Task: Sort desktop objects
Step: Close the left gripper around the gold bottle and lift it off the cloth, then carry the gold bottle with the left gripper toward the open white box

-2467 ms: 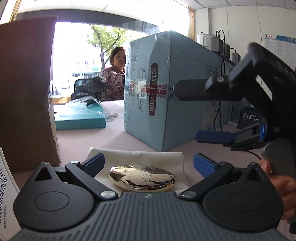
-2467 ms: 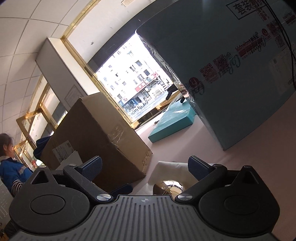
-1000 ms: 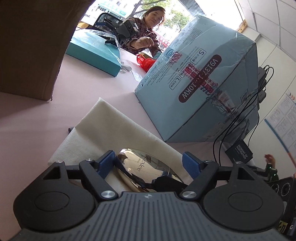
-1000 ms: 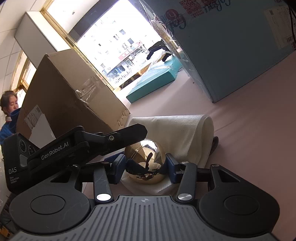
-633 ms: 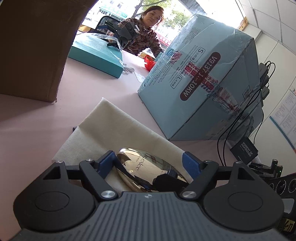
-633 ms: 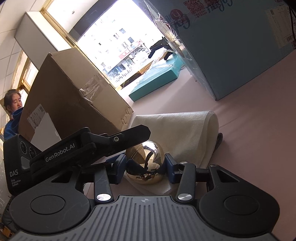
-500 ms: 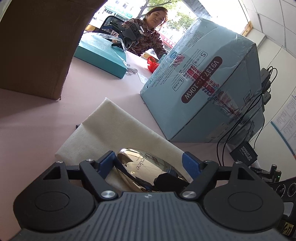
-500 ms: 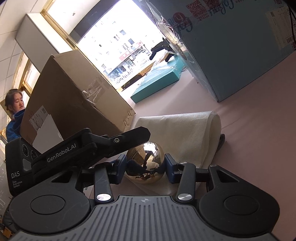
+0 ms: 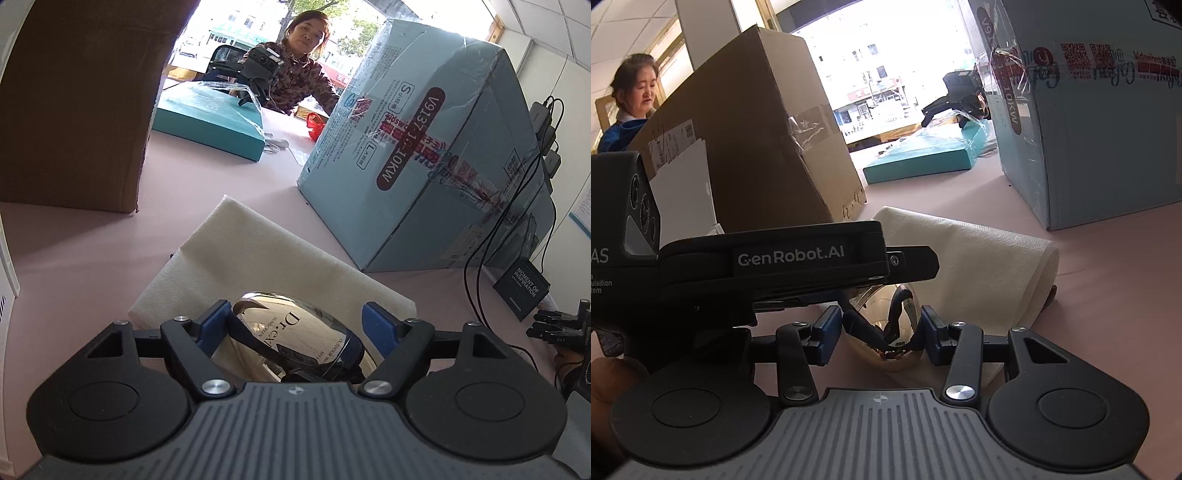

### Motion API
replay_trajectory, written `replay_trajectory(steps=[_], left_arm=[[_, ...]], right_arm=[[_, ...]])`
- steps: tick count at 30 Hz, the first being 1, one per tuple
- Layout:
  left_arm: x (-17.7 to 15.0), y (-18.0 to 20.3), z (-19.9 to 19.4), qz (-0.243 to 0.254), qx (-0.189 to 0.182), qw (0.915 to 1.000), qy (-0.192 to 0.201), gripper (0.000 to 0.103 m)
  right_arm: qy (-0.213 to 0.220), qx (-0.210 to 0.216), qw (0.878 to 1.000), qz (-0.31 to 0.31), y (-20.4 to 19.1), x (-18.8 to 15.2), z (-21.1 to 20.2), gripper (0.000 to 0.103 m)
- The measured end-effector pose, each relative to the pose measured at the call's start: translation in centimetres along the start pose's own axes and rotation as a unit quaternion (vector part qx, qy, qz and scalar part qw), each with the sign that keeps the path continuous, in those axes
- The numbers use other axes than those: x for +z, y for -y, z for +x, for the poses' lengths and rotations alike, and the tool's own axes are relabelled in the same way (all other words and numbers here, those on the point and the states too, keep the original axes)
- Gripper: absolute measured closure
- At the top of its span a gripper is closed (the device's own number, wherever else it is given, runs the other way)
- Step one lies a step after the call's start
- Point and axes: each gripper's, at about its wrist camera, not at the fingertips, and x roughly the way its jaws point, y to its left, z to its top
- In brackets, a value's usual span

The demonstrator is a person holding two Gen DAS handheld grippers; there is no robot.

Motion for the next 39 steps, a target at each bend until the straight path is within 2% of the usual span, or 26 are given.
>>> replay_trajectory(steps=[6,10,13,21,35,39], left_arm=[[-0.3,0.6,0.1,0.03,0.011,0.9995,0.0,0.028],[-0.2,0.5,0.0,0.025,0.012,0.9996,0.0,0.028],[0.0,0.5,-0.3,0.018,0.017,0.9997,0.0,0.028],[0.6,1.7,-2.2,0.046,0.023,0.9981,0.035,0.028],[2.2,3.8,-6.7,0.093,0.018,0.9918,0.086,0.028],[2.4,4.1,-8.3,0.104,0.022,0.9899,0.094,0.028]], right_arm=[[-0.002,-0.007,1.0,-0.009,-0.2,0.0,0.1,0.059],[0.001,-0.01,1.0,-0.019,-0.5,0.0,0.1,0.06],[0.009,0.004,1.0,-0.005,-0.3,0.1,-0.2,0.061],[0.043,0.039,0.998,0.034,-0.1,0.7,-1.7,0.063],[0.115,0.064,0.991,0.026,-2.5,1.4,-5.2,0.063],[0.124,0.073,0.989,0.021,-3.4,1.6,-5.8,0.063]])
